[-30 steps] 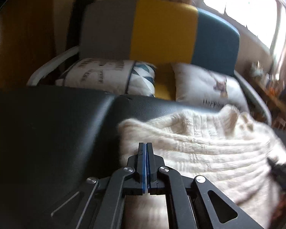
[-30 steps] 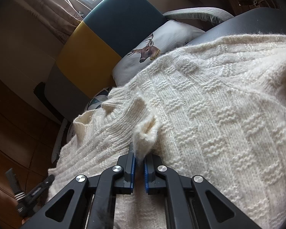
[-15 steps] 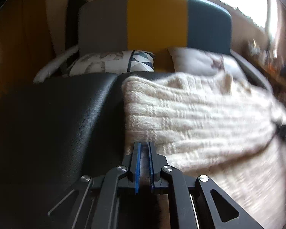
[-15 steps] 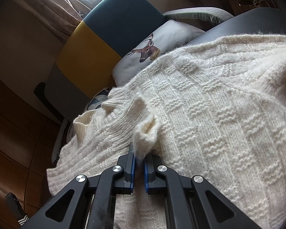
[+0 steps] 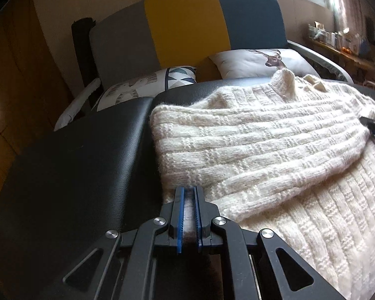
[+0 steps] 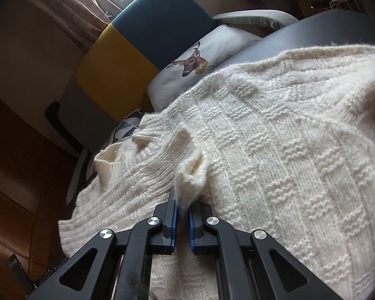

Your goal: Fold clothes

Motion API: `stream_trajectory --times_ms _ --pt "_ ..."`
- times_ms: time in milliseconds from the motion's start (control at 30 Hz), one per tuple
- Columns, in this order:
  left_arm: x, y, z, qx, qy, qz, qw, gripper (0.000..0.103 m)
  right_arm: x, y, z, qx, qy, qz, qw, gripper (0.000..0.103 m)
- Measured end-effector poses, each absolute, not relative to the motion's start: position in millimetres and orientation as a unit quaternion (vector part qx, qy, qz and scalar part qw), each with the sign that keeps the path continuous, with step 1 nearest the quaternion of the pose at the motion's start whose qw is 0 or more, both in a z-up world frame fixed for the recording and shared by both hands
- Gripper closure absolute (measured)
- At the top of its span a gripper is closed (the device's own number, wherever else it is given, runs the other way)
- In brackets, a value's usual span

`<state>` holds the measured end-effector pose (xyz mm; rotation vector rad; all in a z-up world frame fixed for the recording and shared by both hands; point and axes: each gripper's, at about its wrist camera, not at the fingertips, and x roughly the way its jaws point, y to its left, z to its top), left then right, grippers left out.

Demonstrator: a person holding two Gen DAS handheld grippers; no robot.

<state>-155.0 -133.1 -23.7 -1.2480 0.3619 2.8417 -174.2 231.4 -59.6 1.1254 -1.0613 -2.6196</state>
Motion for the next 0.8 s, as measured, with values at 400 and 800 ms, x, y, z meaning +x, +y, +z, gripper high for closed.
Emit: stream_trajectory --times_ms 400,800 --pt "-161 -68 -14 -0.387 0.077 0.917 0.054 0.049 -91 357 -21 0.32 -0.422 -0.848 -0.015 0.079" --pt "-172 -69 -35 -0.416 0.057 0.907 0.031 0.023 85 571 -35 0.256 -0.502 -0.781 -0.27 0.075"
